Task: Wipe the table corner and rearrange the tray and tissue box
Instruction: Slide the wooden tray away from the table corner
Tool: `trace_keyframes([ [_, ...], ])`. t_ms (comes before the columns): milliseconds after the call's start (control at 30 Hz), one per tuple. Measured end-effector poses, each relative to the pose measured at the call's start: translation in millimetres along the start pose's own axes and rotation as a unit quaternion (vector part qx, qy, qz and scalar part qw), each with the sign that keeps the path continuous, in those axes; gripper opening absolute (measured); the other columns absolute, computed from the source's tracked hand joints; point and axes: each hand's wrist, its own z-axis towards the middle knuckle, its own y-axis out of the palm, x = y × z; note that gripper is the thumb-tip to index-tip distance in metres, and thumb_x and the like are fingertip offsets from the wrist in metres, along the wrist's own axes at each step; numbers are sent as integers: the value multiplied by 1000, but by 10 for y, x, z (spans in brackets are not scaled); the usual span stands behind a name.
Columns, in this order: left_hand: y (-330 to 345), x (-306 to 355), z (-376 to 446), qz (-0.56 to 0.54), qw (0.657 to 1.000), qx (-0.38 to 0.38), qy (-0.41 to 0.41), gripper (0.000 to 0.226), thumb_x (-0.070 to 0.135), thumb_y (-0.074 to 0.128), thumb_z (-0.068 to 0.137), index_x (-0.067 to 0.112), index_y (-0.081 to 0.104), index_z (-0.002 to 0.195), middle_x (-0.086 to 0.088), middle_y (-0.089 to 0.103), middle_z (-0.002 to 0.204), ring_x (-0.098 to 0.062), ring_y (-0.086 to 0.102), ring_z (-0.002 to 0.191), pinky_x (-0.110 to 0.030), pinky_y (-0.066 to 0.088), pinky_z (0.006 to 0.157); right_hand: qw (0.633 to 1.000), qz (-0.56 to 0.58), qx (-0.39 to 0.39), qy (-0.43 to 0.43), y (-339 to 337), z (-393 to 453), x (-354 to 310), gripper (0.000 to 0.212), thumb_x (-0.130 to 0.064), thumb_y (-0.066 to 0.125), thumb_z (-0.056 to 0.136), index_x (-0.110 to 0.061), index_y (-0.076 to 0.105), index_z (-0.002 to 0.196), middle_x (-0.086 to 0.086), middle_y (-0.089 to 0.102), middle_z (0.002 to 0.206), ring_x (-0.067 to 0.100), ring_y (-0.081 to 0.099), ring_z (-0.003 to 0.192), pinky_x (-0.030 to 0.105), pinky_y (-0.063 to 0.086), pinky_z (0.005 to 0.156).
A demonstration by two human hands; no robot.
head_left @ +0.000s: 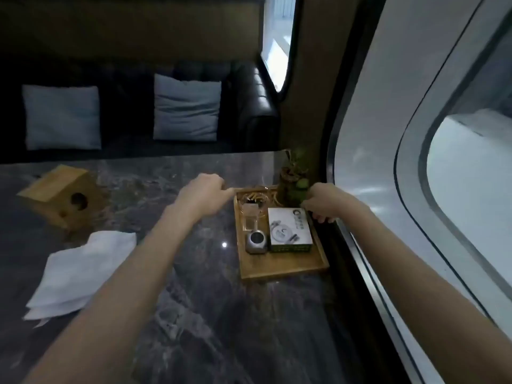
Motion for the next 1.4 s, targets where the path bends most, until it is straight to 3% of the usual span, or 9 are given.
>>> trace_keyframes([
  [133, 631, -108, -9, -49, 998, 2, -45, 34, 36, 46, 88, 6, 56, 78, -20, 63, 93, -35, 58, 87, -38, 47, 71, 993, 76, 38, 76, 497, 53, 271, 21, -11, 42, 90, -7, 45, 70, 13, 52, 82, 33, 55, 88, 31, 41, 61],
  [200, 961, -142, -14, -80, 994, 4, -71, 32, 32, 47, 89, 2, 57, 91, -22, 61, 102, -38, 57, 95, -42, 47, 78, 982, 124, 69, 121, 797, 73, 407, 13, -5, 39, 89, 1, 50, 91, 21, 54, 105, 39, 53, 105, 36, 43, 74],
  [267, 1236, -162, -27, -106, 991, 16, -77, 28, 26, 48, 90, 1, 54, 99, -22, 57, 106, -38, 54, 101, -44, 45, 84, 973, 141, 103, 149, 1066, 75, 493, 28, -2, 37, 89, 8, 42, 114, 28, 47, 125, 41, 47, 114, 41, 42, 88],
  [467, 1788, -165, -159, -202, 975, 10, -91, 54, 14, 54, 85, 8, 32, 134, -13, 41, 136, -28, 37, 126, -41, 34, 106, 969, 129, 127, 170, 1562, 74, 639, 56, -1, 35, 91, 2, 13, 143, 24, 29, 146, 38, 29, 133, 46, 31, 105],
  [600, 1920, -123, -214, -187, 973, 28, -131, 55, 14, 52, 88, 5, 29, 137, -15, 40, 129, -29, 38, 120, -37, 35, 98, 961, 106, 136, 217, 1625, 101, 684, 46, 2, 29, 92, 3, 26, 138, 25, 43, 136, 38, 44, 122, 47, 42, 94],
  [800, 1979, -186, -178, -206, 961, 61, -176, 16, 11, 49, 90, 1, 56, 99, -11, 46, 100, -25, 52, 85, -33, 44, 77, 965, 8, 117, 234, 1448, 166, 714, 26, 9, 36, 90, 4, 48, 113, 23, 61, 111, 35, 59, 100, 38, 46, 70],
  [1000, 1972, -204, -117, -158, 971, 48, -172, 16, 8, 39, 92, 0, 51, 98, -12, 45, 100, -22, 45, 82, -32, 39, 73, 966, -6, 100, 239, 1397, 211, 694, 25, 8, 39, 89, 4, 48, 113, 23, 64, 107, 35, 61, 98, 37, 48, 69],
  [1233, 1812, -157, -77, -179, 962, 14, -206, 18, 4, 38, 91, -4, 45, 106, -28, 57, 107, -43, 54, 97, -47, 43, 82, 957, 35, 162, 236, 1420, 184, 648, 18, 5, 37, 90, 2, 48, 104, 26, 65, 94, 36, 64, 83, 35, 47, 60],
  [1400, 1714, -172, -56, -317, 916, 15, -245, 25, 17, 43, 94, 2, 51, 112, -9, 57, 99, -19, 50, 87, -29, 36, 75, 944, 175, 167, 223, 1396, 205, 647, 20, -6, 37, 94, 6, 46, 107, 28, 60, 101, 38, 59, 87, 39, 48, 68],
])
